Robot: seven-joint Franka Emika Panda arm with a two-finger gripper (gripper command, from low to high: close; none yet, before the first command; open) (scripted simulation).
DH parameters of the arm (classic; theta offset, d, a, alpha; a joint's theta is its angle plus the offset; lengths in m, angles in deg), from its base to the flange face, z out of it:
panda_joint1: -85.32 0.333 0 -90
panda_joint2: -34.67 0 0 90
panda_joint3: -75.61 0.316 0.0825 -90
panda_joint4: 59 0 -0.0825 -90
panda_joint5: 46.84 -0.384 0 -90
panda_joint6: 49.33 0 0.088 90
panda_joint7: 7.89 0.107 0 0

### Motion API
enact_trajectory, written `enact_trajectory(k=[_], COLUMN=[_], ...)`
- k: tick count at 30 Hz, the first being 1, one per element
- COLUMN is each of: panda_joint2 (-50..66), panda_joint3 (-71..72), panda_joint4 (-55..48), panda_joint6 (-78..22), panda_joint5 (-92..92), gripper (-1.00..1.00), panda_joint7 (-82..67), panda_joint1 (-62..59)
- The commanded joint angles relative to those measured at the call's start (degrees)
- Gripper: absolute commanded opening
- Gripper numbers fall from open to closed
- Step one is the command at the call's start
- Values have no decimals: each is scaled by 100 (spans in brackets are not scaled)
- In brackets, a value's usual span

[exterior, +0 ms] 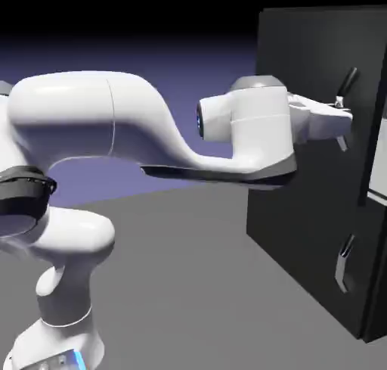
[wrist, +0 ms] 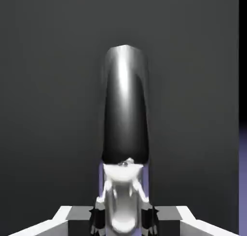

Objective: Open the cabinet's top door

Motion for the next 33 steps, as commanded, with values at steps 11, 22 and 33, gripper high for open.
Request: enact_trajectory(k=[11, 22, 33], panda_joint2=[-452, -195, -1000], panda_joint3=[2053, 3897, 5774], panda_joint4=[1624, 1916, 2489], panda_joint6=[-843, -130, 626], panda_joint5=[-1260, -1525, -2778], gripper=[-100, -100, -100], panda_joint7=[-209, 939, 1035], panda_joint1=[-2281, -4565, -6850])
